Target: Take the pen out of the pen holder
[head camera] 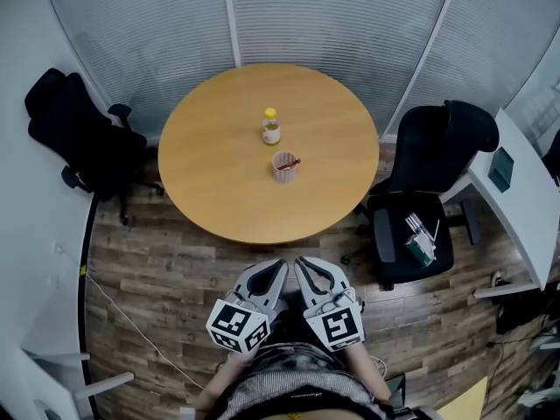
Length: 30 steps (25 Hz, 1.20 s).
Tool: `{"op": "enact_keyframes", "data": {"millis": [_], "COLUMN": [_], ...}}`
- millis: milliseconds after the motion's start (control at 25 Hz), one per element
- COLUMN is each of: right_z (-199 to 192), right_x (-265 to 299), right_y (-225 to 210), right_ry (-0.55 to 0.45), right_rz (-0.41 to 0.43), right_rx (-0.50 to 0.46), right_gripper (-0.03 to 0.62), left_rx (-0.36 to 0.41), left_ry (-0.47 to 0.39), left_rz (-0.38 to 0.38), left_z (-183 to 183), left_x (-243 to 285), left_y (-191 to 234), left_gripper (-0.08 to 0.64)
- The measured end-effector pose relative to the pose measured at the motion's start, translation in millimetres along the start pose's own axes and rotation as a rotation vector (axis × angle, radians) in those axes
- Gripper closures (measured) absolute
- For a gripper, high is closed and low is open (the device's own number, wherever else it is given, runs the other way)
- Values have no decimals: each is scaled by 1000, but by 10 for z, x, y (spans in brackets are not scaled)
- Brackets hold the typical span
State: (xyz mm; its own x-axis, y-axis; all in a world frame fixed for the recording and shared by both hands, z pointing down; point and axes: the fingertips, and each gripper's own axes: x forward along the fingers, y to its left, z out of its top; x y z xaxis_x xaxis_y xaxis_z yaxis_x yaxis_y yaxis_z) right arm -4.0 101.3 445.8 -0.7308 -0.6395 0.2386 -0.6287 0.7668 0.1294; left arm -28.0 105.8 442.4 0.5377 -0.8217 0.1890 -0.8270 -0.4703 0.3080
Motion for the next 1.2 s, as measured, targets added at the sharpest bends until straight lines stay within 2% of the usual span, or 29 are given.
{"op": "enact_keyframes", "data": {"millis": [320, 720, 840, 1040, 1200], "right_z": [8, 232, 278, 230, 232], "right_x": [401, 1149, 1328, 1587, 1763], "right_y": [-192, -944, -1136, -1418, -1641], "right_ry": [7, -25, -35, -18, -22], "right_rz": [64, 96, 94, 123, 140], "right_rx": [-51, -73, -36, -67, -44], "right_gripper": [561, 561, 561, 561, 561], "left_rx": [-31, -11, -8, -22, -27], "left_ry": [-1, -7, -7, -1, -8], "left_rz": [48, 54, 62, 86, 102], "left_z": [57, 483, 586, 649, 741], "left_x": [231, 1058, 1258, 1568, 1817], "left_y": [338, 875, 1002, 1227, 1356], "left_gripper": [555, 555, 555, 555, 555]}}
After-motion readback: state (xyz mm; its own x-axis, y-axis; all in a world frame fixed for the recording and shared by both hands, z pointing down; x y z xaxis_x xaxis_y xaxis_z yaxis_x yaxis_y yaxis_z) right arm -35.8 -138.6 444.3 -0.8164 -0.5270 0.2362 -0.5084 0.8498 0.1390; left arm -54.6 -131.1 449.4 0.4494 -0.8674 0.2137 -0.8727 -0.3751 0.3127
